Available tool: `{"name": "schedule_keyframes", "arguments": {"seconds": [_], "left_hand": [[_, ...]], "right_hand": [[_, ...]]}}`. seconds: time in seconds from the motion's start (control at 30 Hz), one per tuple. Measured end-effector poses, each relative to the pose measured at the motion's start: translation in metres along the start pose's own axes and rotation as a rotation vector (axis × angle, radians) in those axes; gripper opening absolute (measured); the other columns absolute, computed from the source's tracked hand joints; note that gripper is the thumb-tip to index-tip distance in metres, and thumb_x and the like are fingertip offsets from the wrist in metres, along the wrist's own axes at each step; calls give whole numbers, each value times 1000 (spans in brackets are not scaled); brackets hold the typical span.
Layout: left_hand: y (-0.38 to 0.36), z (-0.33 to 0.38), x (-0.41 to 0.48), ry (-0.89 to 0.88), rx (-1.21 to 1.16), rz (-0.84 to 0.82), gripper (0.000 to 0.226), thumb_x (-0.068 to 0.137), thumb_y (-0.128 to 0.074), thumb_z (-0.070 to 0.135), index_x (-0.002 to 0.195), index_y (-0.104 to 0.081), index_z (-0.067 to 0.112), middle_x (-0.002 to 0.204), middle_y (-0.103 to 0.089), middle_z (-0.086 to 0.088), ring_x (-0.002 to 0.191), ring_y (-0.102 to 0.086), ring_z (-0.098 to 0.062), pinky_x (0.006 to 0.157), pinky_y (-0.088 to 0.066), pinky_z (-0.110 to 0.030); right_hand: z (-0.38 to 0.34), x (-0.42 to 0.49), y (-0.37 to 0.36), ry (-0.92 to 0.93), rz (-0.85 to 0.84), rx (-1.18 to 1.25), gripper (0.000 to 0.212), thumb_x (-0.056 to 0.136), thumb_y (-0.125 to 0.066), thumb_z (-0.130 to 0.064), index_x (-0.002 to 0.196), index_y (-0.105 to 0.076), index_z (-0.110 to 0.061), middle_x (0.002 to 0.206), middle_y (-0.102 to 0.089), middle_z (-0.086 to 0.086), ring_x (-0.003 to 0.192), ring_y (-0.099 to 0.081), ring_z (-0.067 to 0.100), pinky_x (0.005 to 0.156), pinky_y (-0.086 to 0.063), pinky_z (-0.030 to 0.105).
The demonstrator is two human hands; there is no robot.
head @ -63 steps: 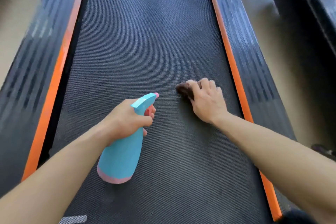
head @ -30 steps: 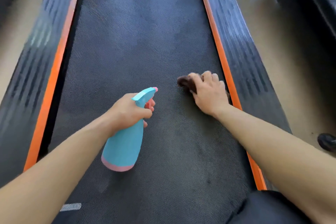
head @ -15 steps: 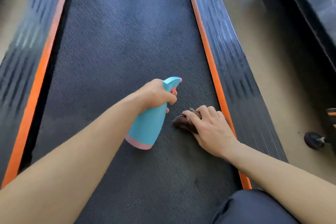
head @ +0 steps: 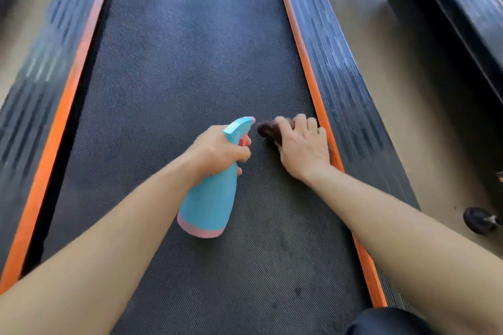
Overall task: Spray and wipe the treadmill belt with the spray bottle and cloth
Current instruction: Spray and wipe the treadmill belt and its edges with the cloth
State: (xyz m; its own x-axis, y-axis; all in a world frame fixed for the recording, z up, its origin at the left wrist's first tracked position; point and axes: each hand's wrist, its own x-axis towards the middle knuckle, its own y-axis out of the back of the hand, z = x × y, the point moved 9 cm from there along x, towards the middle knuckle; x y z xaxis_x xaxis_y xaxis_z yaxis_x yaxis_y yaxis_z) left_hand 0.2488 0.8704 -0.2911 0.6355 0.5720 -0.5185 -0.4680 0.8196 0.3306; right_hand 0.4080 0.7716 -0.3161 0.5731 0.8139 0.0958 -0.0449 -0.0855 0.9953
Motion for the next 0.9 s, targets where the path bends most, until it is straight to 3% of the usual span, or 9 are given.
{"name": "schedule_keyframes", "arguments": {"seconds": [0.1, 0.23, 0.4, 0.5, 0.6, 0.73, 0.83, 0.9], "left_hand": [[6, 0, -2, -6, -44, 17, 26, 59, -71, 21, 83, -70, 13, 98, -75, -1, 75, -75, -26, 81, -65, -59], [9, -1, -2, -3, -73, 21, 33, 58, -69, 19, 89, -70, 8, 101, -75, -1, 79, -75, -28, 81, -65, -61], [15, 8, 13, -9, -87, 38, 49, 60, -71, 19, 109, -75, 14, 108, -76, -11, 95, -79, -39, 82, -64, -62], [17, 17, 24, -15, -110, 68, 51, 62, -74, 20, 113, -75, 20, 99, -76, -10, 82, -79, -33, 81, -64, -62], [13, 21, 24, 4, -91, 104, 40, 73, -76, 18, 113, -74, 17, 90, -72, -4, 62, -73, -25, 81, -67, -51], [11, 25, 16, -13, -48, 141, 41, 68, -72, 26, 108, -74, 20, 85, -72, 5, 60, -74, -20, 84, -66, -50], [9, 28, 13, -11, -17, 150, 44, 60, -65, 30, 103, -74, 21, 84, -72, 6, 60, -75, -20, 84, -66, -49], [7, 29, 13, -12, 27, 152, 32, 62, -66, 31, 93, -71, 22, 84, -73, 5, 61, -77, -22, 85, -65, -47]], "right_hand": [[7, 56, -7, -86, -31, 47, 43, 97, -52, -33, 138, -41, -28, 130, -44, 13, 118, -43, 36, 94, -38, 49], [7, 83, -9, -153, -38, 89, 42, 97, -53, -31, 137, -42, -27, 131, -44, 13, 118, -43, 35, 95, -38, 47], [-5, -3, 2, 83, 58, 0, 50, 84, -66, -29, 132, -51, -24, 115, -50, 11, 98, -51, 35, 79, -44, 45], [2, -18, 2, 184, 95, -45, 51, 81, -69, -29, 130, -55, -21, 109, -52, 12, 90, -51, 35, 73, -42, 43], [3, 23, 0, 78, 49, -61, 46, 85, -65, -28, 129, -52, -22, 114, -52, 13, 98, -51, 36, 80, -41, 45], [11, 96, -10, -92, -37, -12, 44, 95, -52, -29, 137, -43, -24, 135, -43, 14, 120, -43, 37, 97, -36, 46], [12, 122, -14, -163, -90, 40, 43, 96, -53, -31, 136, -43, -23, 137, -41, 14, 124, -40, 36, 100, -35, 46], [8, 111, -12, -150, -90, 70, 44, 95, -55, -31, 137, -42, -24, 136, -40, 14, 122, -40, 36, 100, -35, 46]]}}
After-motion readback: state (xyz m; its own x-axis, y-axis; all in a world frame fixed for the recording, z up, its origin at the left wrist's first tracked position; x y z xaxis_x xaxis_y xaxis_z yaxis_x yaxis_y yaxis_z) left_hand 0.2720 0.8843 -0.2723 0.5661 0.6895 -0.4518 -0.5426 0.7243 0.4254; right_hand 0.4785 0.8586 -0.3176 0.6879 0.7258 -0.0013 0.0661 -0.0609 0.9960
